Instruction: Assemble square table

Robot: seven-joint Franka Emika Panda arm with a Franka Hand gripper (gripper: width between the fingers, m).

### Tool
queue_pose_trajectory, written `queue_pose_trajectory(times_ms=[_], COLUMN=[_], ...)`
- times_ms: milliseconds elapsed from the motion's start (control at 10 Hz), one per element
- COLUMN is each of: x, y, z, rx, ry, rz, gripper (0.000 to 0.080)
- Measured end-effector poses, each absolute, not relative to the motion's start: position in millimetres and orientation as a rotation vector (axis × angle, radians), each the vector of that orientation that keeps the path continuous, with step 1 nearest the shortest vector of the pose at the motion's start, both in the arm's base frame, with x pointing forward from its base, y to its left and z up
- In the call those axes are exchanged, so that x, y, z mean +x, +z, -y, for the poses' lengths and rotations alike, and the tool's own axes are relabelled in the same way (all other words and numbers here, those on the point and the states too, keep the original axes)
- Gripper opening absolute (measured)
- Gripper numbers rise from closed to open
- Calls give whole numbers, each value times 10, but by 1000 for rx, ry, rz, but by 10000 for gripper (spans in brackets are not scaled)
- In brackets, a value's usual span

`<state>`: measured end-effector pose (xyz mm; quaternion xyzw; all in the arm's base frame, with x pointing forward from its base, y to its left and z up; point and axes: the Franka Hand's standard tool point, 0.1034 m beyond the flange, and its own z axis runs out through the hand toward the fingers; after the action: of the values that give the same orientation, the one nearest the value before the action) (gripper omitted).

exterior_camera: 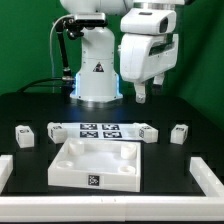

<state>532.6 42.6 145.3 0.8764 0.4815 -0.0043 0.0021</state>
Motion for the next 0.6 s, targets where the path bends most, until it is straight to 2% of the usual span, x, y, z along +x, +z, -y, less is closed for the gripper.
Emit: queue_pose_trajectory(times_ms=[400, 600], x=[4783, 4655], y=[1426, 1332], z=[-20, 82], rx=[2622, 2592], ry=[-34, -28], rz=[-1709, -1752], gripper=[649, 649])
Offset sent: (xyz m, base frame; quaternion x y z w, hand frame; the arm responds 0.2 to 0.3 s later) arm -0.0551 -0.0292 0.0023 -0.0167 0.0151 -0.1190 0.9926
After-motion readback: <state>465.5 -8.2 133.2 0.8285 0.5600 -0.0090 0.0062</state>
